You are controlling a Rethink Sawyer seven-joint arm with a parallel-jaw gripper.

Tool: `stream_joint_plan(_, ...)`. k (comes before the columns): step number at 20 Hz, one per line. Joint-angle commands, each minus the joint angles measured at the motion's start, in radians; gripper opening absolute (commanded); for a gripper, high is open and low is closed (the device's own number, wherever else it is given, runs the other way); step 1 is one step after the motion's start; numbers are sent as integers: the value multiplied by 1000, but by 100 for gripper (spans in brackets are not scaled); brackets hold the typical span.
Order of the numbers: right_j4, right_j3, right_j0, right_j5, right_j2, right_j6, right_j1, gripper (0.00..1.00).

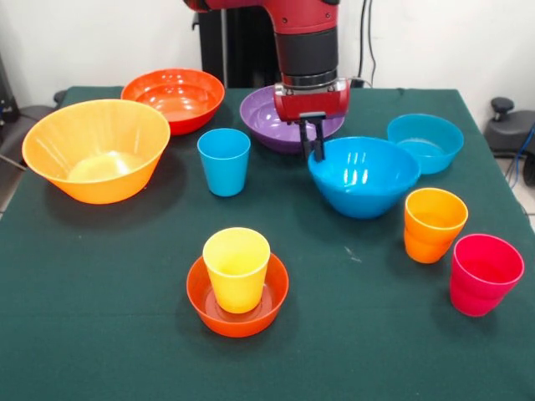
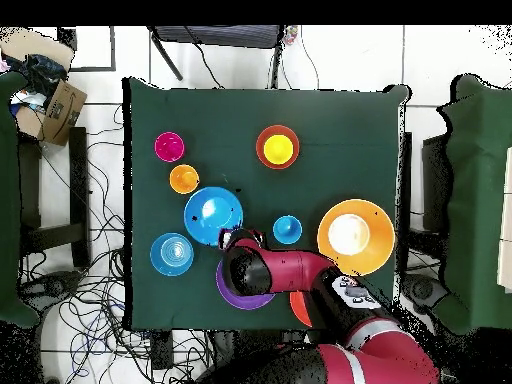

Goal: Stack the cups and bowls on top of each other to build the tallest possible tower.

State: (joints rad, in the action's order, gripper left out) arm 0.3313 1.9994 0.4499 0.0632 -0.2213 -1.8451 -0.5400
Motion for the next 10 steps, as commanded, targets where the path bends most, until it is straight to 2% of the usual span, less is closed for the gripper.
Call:
stream_joint_plan(1,51,-60,-16,-19,-90,-56,25,0)
stream_joint_plan(4,27,-53,-40,-17,-61,-81,12,0)
stream_joint_plan(7,-1,-23,-27,-47,-75,-100,-8,0)
stream_joint_plan(10,-22,10,-7,-108,-96,-100,-65,0)
